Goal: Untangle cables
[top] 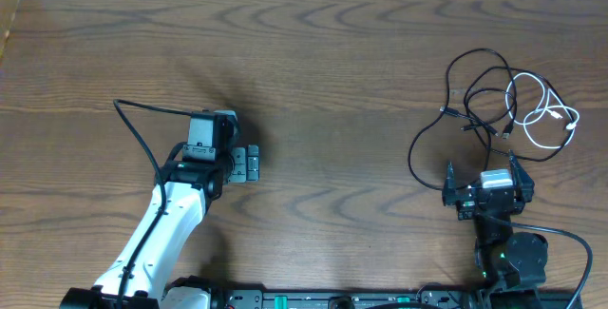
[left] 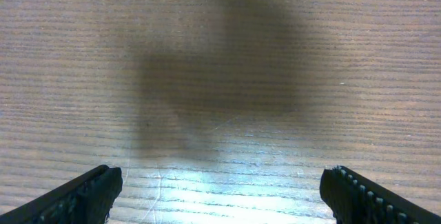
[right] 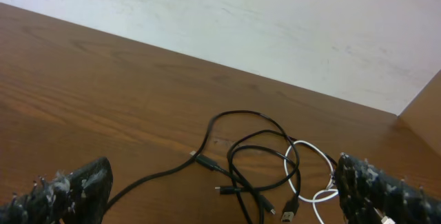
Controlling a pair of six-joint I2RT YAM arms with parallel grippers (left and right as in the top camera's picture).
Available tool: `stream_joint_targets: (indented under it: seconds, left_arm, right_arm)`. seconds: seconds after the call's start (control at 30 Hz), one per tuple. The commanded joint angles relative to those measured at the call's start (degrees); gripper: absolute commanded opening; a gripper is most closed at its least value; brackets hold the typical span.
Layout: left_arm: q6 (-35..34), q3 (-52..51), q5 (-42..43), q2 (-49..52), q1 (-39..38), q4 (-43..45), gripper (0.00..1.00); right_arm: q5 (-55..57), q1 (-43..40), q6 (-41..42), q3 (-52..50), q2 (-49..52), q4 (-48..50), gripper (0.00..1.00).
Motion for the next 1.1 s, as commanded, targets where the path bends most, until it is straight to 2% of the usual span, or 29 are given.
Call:
stream_joint_targets:
  seconds: [0.0,1.07]
  left_arm:
    - [0.11,-0.11,-0.35,0.00,-0.11,0.02,0.98]
    - [0.13,-0.11,-0.35,-0.83,-0.11,0.02,0.98]
  right_arm:
    - [-0.52,0.35,-0.50,-0.09,-0.46,-0.28,0.99]
    - [-0.52,0.35,-0.50,-0.09,-0.46,-0.28,0.99]
